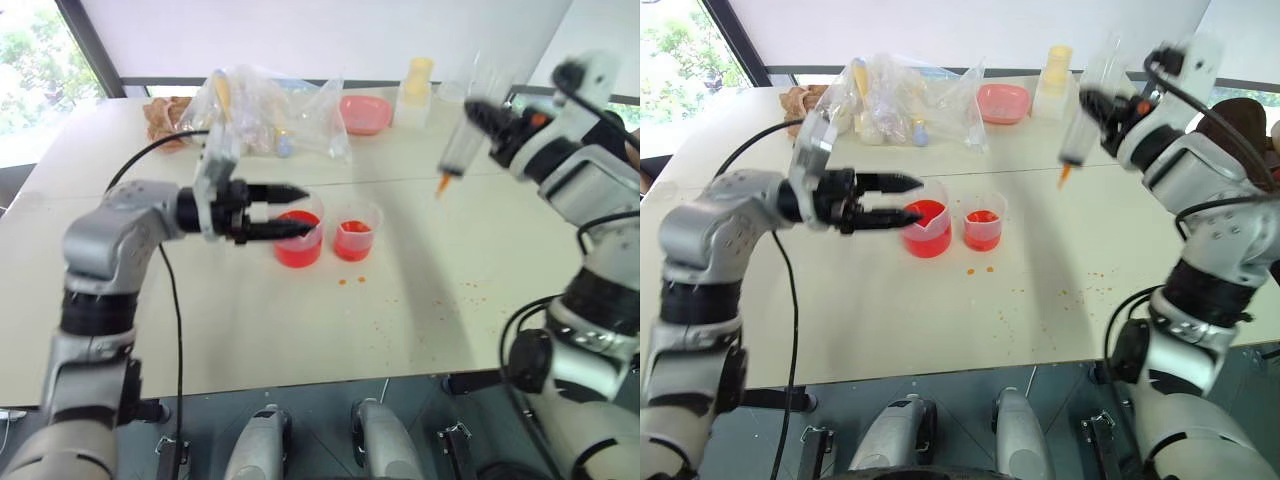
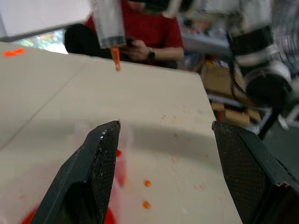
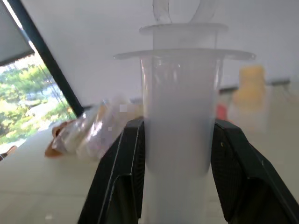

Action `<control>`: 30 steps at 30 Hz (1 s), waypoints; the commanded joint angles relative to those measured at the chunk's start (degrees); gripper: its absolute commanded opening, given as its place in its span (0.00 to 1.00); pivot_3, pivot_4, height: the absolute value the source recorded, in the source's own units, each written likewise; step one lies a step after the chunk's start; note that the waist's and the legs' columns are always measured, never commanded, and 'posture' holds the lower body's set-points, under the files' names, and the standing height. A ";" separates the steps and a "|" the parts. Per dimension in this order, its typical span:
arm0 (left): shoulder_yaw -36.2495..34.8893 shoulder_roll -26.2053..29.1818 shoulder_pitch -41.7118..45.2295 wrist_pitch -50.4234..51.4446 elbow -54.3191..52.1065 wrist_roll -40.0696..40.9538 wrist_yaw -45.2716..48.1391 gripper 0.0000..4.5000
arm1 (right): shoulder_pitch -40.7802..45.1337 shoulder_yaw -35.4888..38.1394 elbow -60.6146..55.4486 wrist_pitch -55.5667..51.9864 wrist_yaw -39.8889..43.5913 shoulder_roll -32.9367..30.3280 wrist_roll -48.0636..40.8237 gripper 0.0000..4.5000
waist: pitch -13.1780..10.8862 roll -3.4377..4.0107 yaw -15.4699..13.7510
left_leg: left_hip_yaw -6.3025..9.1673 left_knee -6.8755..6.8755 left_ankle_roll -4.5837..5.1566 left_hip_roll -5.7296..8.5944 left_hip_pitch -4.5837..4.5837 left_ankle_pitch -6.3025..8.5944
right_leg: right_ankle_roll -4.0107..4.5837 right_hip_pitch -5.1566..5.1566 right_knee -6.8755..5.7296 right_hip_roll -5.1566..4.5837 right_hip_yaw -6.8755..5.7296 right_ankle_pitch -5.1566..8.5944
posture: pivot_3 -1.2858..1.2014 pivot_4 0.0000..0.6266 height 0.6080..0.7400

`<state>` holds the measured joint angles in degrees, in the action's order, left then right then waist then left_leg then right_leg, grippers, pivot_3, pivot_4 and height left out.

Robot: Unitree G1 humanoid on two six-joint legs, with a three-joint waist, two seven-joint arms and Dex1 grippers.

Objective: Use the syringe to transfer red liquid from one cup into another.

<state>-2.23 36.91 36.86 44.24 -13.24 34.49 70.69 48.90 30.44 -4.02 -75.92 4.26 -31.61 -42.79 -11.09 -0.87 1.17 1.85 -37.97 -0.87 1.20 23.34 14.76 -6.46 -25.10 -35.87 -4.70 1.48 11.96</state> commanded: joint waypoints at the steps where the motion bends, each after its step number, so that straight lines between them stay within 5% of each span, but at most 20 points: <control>1: 2.45 3.19 -6.27 -4.60 -7.67 -4.25 -3.01 0.72 | -2.17 3.10 5.70 -12.61 2.11 -0.46 -2.22 0.33 | 0.00 0.00 -0.21 | -0.06 0.00 0.00 0.00 0.00 0.00 | 0.02 0.00 0.00 0.04 -0.01 0.01 | 0.52 0.24 1.00; 3: 3.94 4.27 -9.62 -8.98 -8.74 -8.08 -4.76 0.72 | -3.20 3.22 8.50 -15.72 2.41 0.14 -0.84 0.33 | -0.01 0.01 -0.19 | -0.14 0.00 0.00 0.00 0.00 0.00 | 0.03 0.00 -0.02 0.08 -0.02 0.01 | 0.52 0.24 1.00; 7: -0.42 1.35 -12.27 -3.51 -11.18 -1.40 -10.26 0.72 | -4.47 1.15 13.21 -16.58 4.61 0.10 -0.18 0.33 | -0.01 0.02 -0.14 | -0.19 -0.04 0.01 0.03 0.02 0.00 | 0.00 0.00 0.00 0.09 -0.02 0.00 | 0.52 0.24 1.00; 17: -0.61 1.46 -17.19 -3.17 -13.31 0.75 -15.08 0.72 | -2.72 -8.85 23.61 -11.58 11.15 -2.32 5.97 0.33 | 0.00 0.01 -0.08 | -0.12 -0.07 0.01 0.10 -0.03 0.00 | -0.17 0.23 0.27 0.17 -0.11 -0.10 | 0.52 0.24 1.00; 23: -1.16 1.20 -17.30 -2.44 -13.32 2.00 -17.26 0.74 | -3.79 -12.27 23.09 -10.06 14.33 -3.84 7.86 0.97 | 0.03 -0.03 -0.20 | -0.09 -0.07 0.02 0.09 -0.08 0.01 | -0.17 0.46 0.63 0.20 -0.15 -0.10 | 0.52 0.24 1.00; 30: -4.04 0.62 -17.10 -0.06 -11.25 5.82 -20.55 0.74 | -6.07 -12.37 16.37 -9.25 19.32 -6.33 6.21 0.99 | 0.03 -0.04 -0.41 | -0.08 -0.08 0.03 0.10 -0.09 0.01 | -0.17 0.53 0.69 0.16 -0.16 -0.10 | 0.52 0.24 1.00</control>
<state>-3.61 37.57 19.77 43.20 -24.67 38.23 51.32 43.28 17.17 15.94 -85.33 21.66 -35.57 -35.25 -11.06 -0.91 0.77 1.79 -38.04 -0.83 1.30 23.25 14.78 -6.63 -24.57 -35.18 -4.54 1.32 11.86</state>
